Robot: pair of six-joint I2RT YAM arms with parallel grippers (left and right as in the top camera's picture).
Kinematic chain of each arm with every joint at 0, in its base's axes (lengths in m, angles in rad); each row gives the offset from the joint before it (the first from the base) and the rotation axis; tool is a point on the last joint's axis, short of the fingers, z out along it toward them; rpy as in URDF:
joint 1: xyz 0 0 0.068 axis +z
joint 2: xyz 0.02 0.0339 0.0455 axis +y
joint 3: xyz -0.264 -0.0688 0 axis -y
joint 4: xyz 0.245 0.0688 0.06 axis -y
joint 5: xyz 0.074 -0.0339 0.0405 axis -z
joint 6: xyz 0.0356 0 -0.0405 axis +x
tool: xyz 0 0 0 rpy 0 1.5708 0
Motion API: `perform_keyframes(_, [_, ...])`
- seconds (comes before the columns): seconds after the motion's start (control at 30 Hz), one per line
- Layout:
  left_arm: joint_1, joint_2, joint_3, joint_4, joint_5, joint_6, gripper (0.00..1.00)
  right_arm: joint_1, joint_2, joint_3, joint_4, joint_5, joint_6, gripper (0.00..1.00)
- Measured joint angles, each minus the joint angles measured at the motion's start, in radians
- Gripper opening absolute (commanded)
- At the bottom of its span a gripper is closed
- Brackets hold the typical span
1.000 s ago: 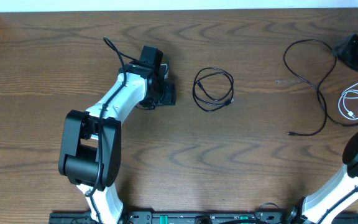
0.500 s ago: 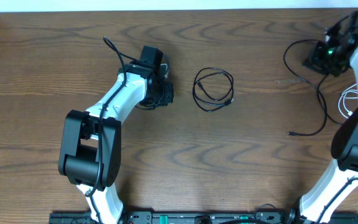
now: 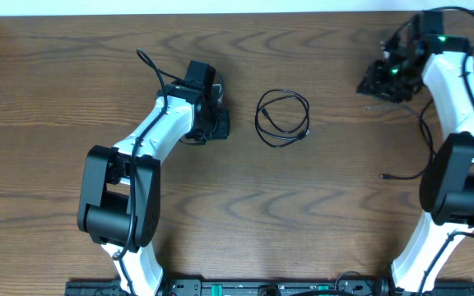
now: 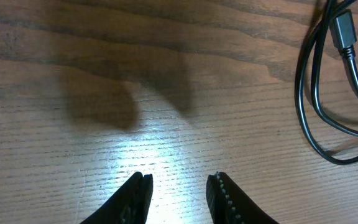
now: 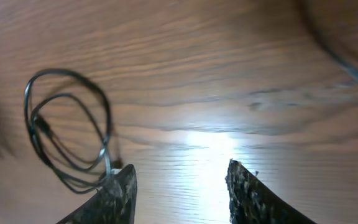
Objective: Untangle cables
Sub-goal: 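Move the right gripper left back to the remaining black cable coil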
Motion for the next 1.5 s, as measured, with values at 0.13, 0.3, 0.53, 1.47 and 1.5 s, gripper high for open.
perform_keyframes(0.13, [0.0, 0.0, 0.0, 0.0, 0.0, 0.0, 0.35, 0.058, 0.0, 0.0, 0.003, 0.0, -0.001, 0.17])
perform_keyframes(0.3, [0.0, 0.0, 0.0, 0.0, 0.0, 0.0, 0.35, 0.114, 0.0, -0.002, 0.014, 0.0, -0.005, 0.01])
perform_keyframes(0.53, [0.0, 0.0, 0.0, 0.0, 0.0, 0.0, 0.35, 0.192, 0.0, -0.019, 0.062, 0.003, 0.0, 0.05])
perform_keyframes(1.47, [0.0, 0.0, 0.0, 0.0, 0.0, 0.0, 0.35, 0.325, 0.001, -0.327, 0.357, 0.21, 0.145, 0.15])
perform_keyframes(1.5, [0.0, 0.0, 0.0, 0.0, 0.0, 0.0, 0.35, 0.329, 0.001, -0.33, 0.364, 0.215, 0.146, 0.16])
